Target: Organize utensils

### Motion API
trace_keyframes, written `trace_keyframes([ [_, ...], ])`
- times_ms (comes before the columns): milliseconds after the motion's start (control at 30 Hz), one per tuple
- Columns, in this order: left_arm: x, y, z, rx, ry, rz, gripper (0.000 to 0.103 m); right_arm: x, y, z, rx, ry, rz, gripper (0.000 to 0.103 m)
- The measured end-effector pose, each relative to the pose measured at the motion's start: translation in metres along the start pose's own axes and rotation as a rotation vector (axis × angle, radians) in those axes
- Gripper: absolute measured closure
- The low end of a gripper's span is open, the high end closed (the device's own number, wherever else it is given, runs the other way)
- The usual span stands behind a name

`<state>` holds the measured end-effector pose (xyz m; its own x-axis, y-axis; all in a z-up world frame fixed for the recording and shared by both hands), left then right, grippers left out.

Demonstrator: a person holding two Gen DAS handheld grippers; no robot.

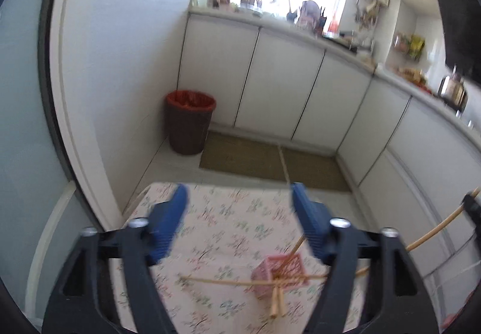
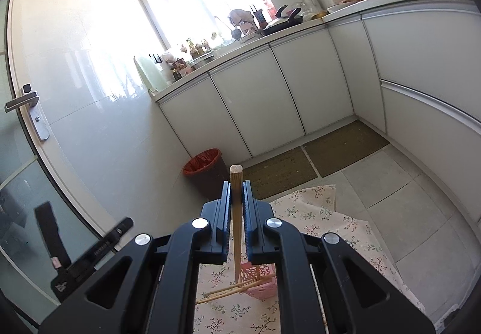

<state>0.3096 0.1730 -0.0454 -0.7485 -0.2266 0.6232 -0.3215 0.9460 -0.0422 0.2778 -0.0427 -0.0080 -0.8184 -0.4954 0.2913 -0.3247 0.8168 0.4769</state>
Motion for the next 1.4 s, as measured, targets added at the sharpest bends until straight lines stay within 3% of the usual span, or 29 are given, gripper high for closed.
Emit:
trace_keyframes([
  [67,-0.037,0.017,0.033,-0.017,0.143,-0.079,0.019,0.006,0.001,-0.003,0.001,-0.01,-0.003,0.095],
  [100,-0.057,0.026,0.054,0.057,0.253,-0.039,0.019,0.008,0.001,-0.003,-0.002,-0.014,-0.002,0.095],
  [200,-0.105,0.038,0.132,0.4,0.641,0.184,0.023,0.012,-0.002,-0.002,-0.015,-0.015,0.0,0.095],
  [233,-0.115,0.038,0.154,0.504,0.721,0.223,0.023,0.012,-0.004,-0.002,-0.021,-0.014,0.002,0.095],
  [300,-0.134,0.038,0.187,0.697,0.839,0.278,0.028,0.011,-0.008,0.001,-0.042,-0.006,0.001,0.095],
  [367,-0.147,0.037,0.203,0.818,0.875,0.299,0.029,0.01,-0.011,0.004,-0.06,0.005,-0.002,0.095],
  [500,-0.17,0.044,0.212,1.02,0.862,0.288,0.028,0.008,-0.014,0.006,-0.055,0.01,0.008,0.095],
  [567,-0.181,0.045,0.214,1.057,0.872,0.272,0.028,0.008,-0.016,0.006,-0.054,0.01,0.011,0.095],
  [667,-0.195,0.041,0.216,1.155,0.892,0.331,0.028,0.004,-0.02,0.007,-0.06,0.015,0.013,0.095],
  [767,-0.205,0.045,0.221,1.215,0.905,0.327,0.029,0.0,-0.023,0.012,-0.069,0.029,0.02,0.095],
  [800,-0.206,0.045,0.219,1.235,0.903,0.346,0.037,-0.001,-0.024,0.013,-0.07,0.03,0.023,0.095],
  [867,-0.208,0.041,0.209,1.238,0.883,0.421,0.083,-0.003,-0.024,0.014,-0.076,0.033,0.03,0.095],
  [967,-0.197,0.031,0.185,1.259,0.844,0.538,0.096,-0.001,-0.024,0.014,-0.081,0.033,0.032,0.095],
  [1100,-0.155,0.016,0.109,1.133,0.658,0.707,0.096,0.011,-0.021,0.008,-0.073,0.013,0.034,0.095],
  [1200,-0.112,0.005,0.056,0.983,0.487,0.758,0.096,0.022,-0.019,0.004,-0.068,-0.002,0.034,0.095],
  [1267,-0.08,-0.005,0.029,0.87,0.381,0.747,0.096,0.03,-0.017,0.002,-0.065,-0.016,0.032,0.095],
  [1400,-0.017,-0.021,-0.007,0.623,0.15,0.625,0.096,0.045,-0.017,-0.005,-0.054,-0.04,0.033,0.095],
])
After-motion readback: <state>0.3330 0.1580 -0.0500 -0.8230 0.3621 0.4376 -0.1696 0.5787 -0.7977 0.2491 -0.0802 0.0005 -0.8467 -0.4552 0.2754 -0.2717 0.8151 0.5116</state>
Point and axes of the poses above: each gripper's, at about its wrist camera, not at the fingertips, and x roughly against the way its jaws point, y to its left, z to its underside, the point moved 8 cm from there along -x, roughly the way its jaws point, and after that the axes turned 13 degrees about -z, right-handed, at the moved point
